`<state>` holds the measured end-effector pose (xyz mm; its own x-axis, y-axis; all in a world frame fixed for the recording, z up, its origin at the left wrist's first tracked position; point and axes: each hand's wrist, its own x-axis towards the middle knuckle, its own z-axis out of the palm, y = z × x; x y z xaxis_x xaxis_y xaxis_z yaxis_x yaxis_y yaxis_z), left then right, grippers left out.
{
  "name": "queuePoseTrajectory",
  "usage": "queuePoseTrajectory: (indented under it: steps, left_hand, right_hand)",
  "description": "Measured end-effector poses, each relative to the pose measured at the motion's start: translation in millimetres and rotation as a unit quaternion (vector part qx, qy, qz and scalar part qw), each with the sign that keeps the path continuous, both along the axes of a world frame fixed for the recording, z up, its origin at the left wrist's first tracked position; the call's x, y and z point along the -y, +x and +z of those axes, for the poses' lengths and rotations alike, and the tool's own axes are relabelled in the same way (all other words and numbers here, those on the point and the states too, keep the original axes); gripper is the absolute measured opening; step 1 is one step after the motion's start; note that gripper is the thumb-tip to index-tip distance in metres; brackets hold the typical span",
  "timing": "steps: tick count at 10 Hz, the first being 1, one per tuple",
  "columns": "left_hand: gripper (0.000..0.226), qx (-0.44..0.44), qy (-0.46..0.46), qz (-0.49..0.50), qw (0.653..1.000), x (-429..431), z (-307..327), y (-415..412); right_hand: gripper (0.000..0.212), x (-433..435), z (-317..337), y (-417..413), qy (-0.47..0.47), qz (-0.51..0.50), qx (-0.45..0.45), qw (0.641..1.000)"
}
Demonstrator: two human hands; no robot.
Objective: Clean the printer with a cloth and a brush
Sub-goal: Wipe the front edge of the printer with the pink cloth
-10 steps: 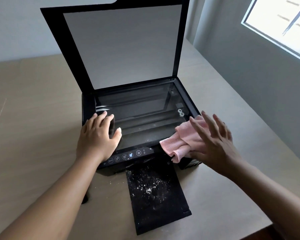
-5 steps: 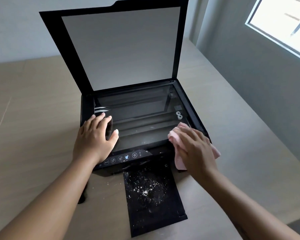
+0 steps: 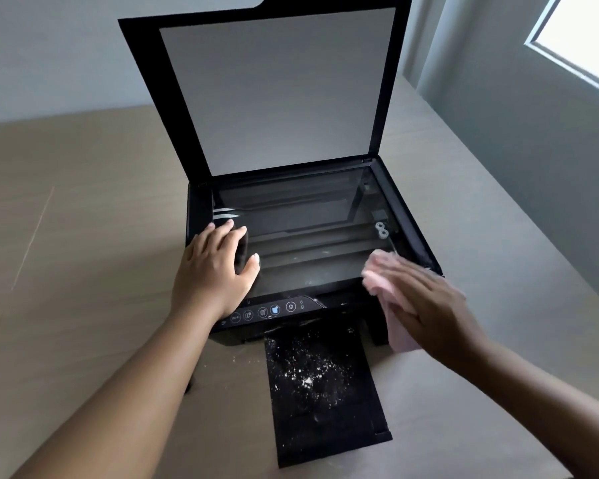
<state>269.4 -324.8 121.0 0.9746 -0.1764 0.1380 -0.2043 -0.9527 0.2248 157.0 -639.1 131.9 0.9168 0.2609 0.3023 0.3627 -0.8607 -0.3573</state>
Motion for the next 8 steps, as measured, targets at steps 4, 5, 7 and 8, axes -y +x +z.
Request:
queuePoseTrajectory:
  steps: [4, 5, 7, 8]
  left_hand:
    - [0.059, 0.005, -0.001, -0.002, 1.0, -1.3, -0.9, 1.4]
    - [0.058, -0.001, 0.0, -0.002, 1.0, -0.9, -2.2, 1.3]
    - [0.058, -0.001, 0.004, -0.001, 1.0, -2.7, -0.8, 1.0]
    - [0.062, 0.0, -0.001, -0.002, 1.0, -0.3, -0.2, 1.4]
  right_hand:
    - [0.032, 3.7, -8.9, -26.4, 0.008, -0.052, 0.005, 0.999]
    - [0.03, -7.8, -24.0, -27.1, 0.019, -0.1, -0.023, 0.995]
    - [0.038, 11.8, -0.6, -33.7, 0.115, -0.044, -0.033, 0.992]
    - [0.033, -7.2, -11.4, -24.4, 0.065, -0.117, -0.019, 0.991]
